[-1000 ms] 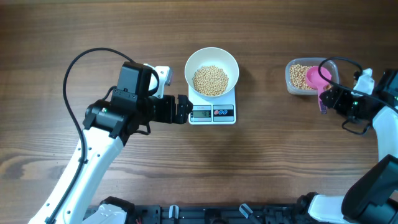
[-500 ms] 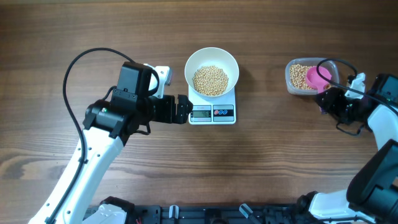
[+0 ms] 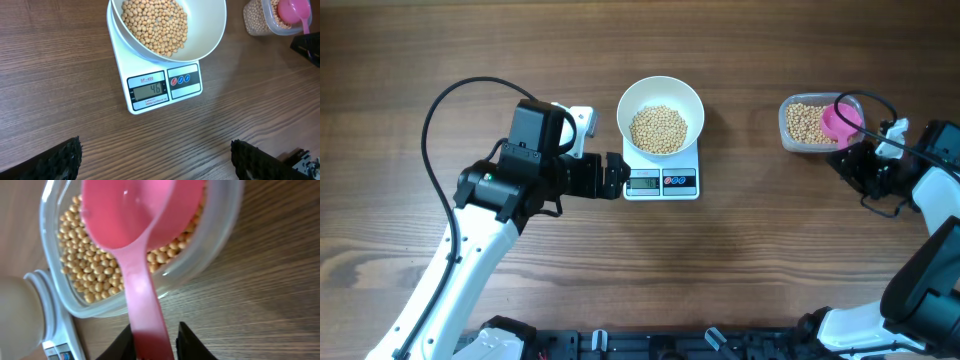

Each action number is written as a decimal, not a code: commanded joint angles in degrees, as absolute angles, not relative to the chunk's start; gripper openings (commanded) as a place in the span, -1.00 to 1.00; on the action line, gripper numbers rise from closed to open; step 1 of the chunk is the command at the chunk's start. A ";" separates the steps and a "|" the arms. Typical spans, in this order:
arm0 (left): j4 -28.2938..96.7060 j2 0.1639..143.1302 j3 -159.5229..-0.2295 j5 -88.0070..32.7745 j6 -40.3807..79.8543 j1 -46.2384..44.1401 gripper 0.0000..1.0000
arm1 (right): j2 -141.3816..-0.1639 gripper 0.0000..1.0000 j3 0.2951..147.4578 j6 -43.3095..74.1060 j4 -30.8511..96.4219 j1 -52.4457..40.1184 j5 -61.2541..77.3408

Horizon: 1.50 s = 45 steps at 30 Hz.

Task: Scoop item into bowl and weigh 150g on scale

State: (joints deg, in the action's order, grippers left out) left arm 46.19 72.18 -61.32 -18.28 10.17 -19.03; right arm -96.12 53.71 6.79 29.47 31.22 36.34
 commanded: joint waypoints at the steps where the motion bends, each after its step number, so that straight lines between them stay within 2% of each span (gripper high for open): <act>1: 46.04 72.34 -60.90 -18.98 9.28 -19.22 1.00 | -96.55 -0.67 53.23 7.68 29.19 31.75 38.11; 14: 46.04 72.34 -60.90 -18.98 9.28 -19.22 1.00 | -96.53 -0.91 53.76 7.64 29.56 31.75 41.12; 27: 46.04 72.34 -60.90 -18.98 9.28 -19.27 1.00 | -96.29 -0.91 58.06 7.66 29.76 31.73 48.60; 45: 46.04 72.34 -60.90 -18.98 9.28 -19.22 1.00 | -85.12 -0.91 58.61 7.51 31.81 31.73 41.56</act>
State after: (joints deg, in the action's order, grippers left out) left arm 46.19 72.18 -61.32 -18.28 10.17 -19.03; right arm -86.63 57.28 7.53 31.29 31.33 43.05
